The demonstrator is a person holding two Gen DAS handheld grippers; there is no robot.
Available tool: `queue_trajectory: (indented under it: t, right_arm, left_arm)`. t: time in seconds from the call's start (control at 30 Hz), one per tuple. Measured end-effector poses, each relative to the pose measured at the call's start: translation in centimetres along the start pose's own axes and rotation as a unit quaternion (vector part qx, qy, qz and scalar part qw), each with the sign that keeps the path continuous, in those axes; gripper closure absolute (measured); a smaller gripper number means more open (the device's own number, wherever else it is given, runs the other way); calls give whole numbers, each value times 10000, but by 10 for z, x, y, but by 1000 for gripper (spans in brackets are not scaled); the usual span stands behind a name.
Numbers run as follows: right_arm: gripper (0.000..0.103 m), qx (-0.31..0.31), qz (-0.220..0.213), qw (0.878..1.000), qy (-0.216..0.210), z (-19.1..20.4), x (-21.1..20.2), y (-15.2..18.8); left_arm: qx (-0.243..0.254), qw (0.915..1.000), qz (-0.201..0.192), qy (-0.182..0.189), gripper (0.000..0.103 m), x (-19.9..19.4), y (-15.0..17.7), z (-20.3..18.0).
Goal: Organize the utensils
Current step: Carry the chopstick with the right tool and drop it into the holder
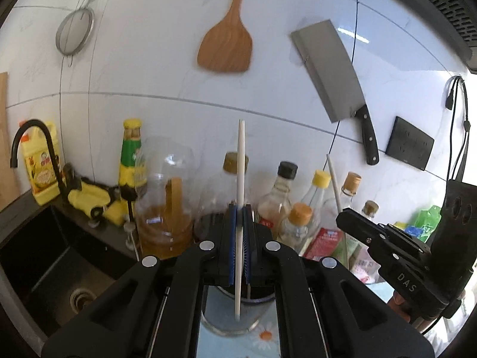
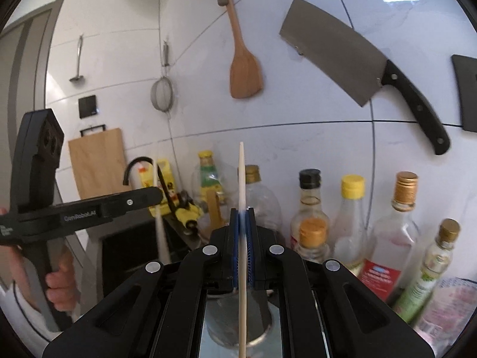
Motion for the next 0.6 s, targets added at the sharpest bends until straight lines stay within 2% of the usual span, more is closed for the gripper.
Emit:
queue_trajectory:
  t: [0.1,0.4,0.6]
  right_arm:
    - [98,-44,-49,9999,-133,3,8,-3]
    - [98,-84,-105,9991,-395,8,30,-12]
    - [98,-4,-38,9988,-492,8,39,-10]
  left_arm:
    - [20,9998,-163,84,98,6,-2,4]
    - [52,9997,-214,140,98,16,-10,11]
    - [6,9999,-77,110,98,18,-9,25]
Point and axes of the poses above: each gripper's, at about its wrist camera, not at the fingertips, and x roughly the way its jaws point, z to its left, y to its underside, the point moved 5 cm from there along x, roughly the way its jaws point, and after that the axes turned 8 degrees about z, right-handed, at the moved point
